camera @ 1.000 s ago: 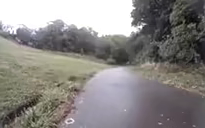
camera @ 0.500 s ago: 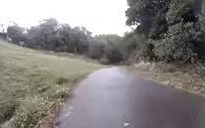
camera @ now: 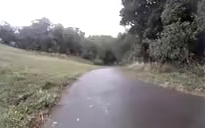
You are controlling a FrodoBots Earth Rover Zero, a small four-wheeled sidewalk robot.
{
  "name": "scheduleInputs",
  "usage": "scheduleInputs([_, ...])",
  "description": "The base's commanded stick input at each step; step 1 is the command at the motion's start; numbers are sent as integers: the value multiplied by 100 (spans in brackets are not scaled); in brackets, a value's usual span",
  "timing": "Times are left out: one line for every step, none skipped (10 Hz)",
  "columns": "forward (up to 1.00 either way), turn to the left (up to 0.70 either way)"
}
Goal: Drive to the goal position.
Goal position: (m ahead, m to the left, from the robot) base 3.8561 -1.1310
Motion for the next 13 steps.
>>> scheduleInputs([70,0])
scheduleInputs([70,0])
scheduleInputs([70,0])
scheduleInputs([70,0])
scheduleInputs([70,1])
scheduleInputs([70,3])
scheduleInputs([70,6])
scheduleInputs([70,10])
scheduleInputs([70,15])
scheduleInputs([70,19])
scheduleInputs([70,24])
scheduleInputs([70,22])
scheduleInputs([70,11])
